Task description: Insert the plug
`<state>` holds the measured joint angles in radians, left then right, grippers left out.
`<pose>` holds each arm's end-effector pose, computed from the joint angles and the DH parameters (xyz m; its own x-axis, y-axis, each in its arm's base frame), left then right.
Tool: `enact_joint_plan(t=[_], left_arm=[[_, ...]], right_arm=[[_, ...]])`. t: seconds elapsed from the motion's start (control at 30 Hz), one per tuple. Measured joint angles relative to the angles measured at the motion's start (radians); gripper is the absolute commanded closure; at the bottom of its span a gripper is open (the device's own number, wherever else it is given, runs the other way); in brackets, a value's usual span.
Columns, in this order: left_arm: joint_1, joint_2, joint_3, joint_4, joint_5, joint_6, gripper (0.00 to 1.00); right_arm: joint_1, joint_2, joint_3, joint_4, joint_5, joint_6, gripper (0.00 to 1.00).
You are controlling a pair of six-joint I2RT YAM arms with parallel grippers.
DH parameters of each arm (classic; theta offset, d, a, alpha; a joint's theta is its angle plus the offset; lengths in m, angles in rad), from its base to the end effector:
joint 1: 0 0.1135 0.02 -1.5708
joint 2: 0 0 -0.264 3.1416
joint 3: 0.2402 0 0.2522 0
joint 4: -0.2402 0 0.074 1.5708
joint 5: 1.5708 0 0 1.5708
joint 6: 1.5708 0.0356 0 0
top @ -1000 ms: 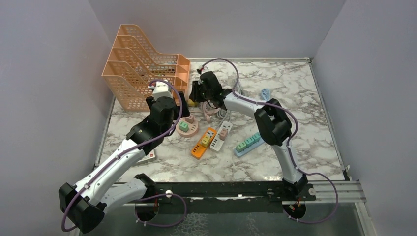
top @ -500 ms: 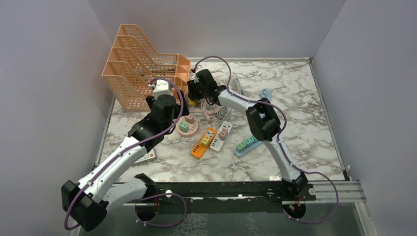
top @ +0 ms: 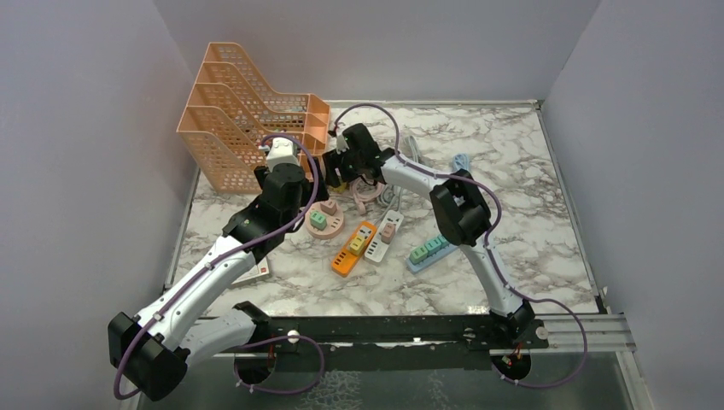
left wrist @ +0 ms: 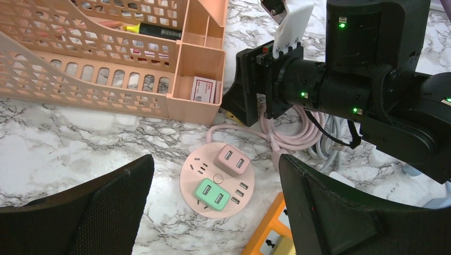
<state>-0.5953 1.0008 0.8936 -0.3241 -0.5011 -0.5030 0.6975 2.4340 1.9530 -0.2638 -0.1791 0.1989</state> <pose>0.1943 -0.1109 0.3252 -0.3662 -0.2626 -0.8927 -0.0525 0.9637 -0.2620 0.4142 0.3554 0.1511 -0.6540 -0.2944 -0.6969 -0.6153 0.7429 0.2636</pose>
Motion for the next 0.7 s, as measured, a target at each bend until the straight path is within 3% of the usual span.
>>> enact_joint_plan(t=[0.13, 0.47, 0.57, 0.7], left_arm=[[0.003, 0.0, 0.0, 0.0, 0.006, 0.0, 0.11], [0.01, 0.0, 0.0, 0.001, 0.015, 0.0, 0.11], [0.014, 0.0, 0.0, 0.001, 0.016, 0.0, 0.11], [0.019, 0.0, 0.0, 0.001, 0.019, 0.0, 0.11]], right_arm=[[0.002, -0.002, 0.0, -0.014, -0.016, -0.019, 0.25], [0.02, -0.009, 0.0, -0.057, 0.008, -0.117, 0.26], [0.036, -0.009, 0.0, -0.066, 0.06, -0.146, 0.42], [0.048, -0.008, 0.013, -0.09, 0.116, -0.151, 0.52]])
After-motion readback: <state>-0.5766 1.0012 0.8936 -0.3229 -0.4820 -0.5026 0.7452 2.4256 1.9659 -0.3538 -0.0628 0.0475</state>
